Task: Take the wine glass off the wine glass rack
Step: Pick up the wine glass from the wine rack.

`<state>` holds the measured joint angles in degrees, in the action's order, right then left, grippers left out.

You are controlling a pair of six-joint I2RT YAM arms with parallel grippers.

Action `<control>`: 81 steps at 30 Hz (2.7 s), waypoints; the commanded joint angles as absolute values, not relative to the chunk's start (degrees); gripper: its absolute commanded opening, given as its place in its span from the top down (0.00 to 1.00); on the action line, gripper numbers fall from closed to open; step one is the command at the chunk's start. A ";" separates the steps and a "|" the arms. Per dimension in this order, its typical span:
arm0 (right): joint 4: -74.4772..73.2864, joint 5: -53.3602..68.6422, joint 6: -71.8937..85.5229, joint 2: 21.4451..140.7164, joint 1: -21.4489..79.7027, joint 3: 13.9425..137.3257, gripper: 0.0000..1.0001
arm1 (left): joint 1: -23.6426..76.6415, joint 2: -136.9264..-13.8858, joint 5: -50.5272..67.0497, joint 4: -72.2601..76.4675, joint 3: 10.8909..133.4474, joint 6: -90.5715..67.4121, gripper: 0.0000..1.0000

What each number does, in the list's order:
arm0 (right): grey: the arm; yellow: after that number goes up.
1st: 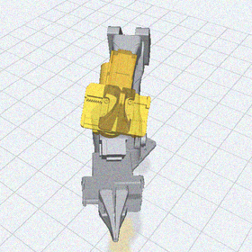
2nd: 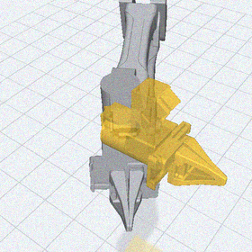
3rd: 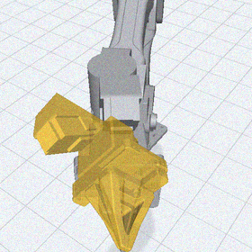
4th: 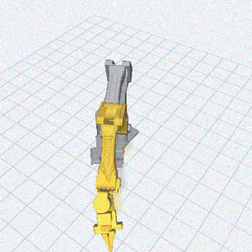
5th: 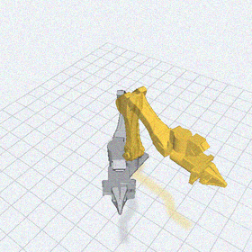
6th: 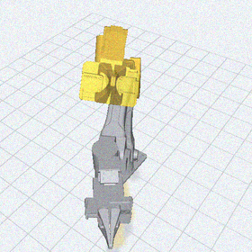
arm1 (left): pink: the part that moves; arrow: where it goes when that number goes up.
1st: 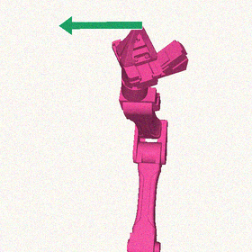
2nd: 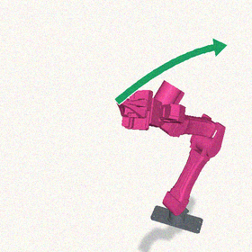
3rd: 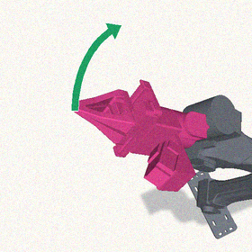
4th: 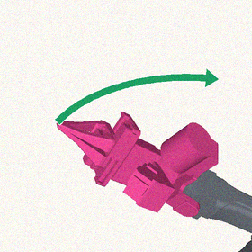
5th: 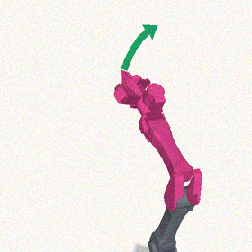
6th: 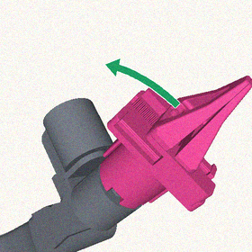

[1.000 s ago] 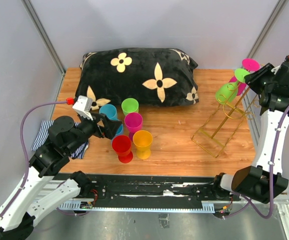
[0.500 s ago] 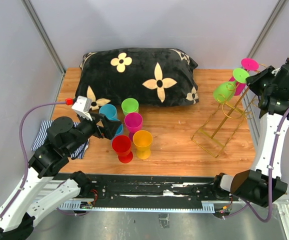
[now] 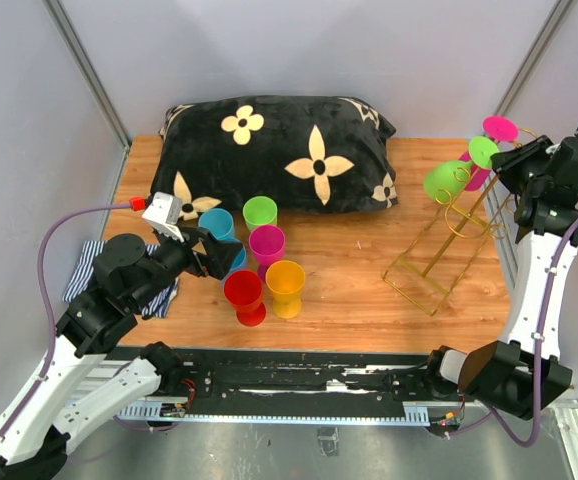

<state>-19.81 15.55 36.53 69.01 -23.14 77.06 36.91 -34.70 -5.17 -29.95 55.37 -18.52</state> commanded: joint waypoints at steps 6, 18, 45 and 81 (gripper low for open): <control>-16.46 17.14 41.25 67.50 -24.50 74.76 0.73 | 36.57 -34.02 -4.28 -29.84 54.94 -19.25 0.00; -16.47 22.05 42.70 67.98 -25.31 75.50 0.75 | 36.56 -33.93 -4.13 -29.64 54.68 -19.33 0.00; -10.61 19.67 53.78 64.47 -25.58 72.77 0.99 | 36.58 -34.09 -3.97 -29.43 54.75 -19.51 0.00; -8.21 14.28 70.35 65.48 -24.45 72.24 0.99 | 36.56 -34.63 -2.79 -27.77 54.41 -20.64 0.00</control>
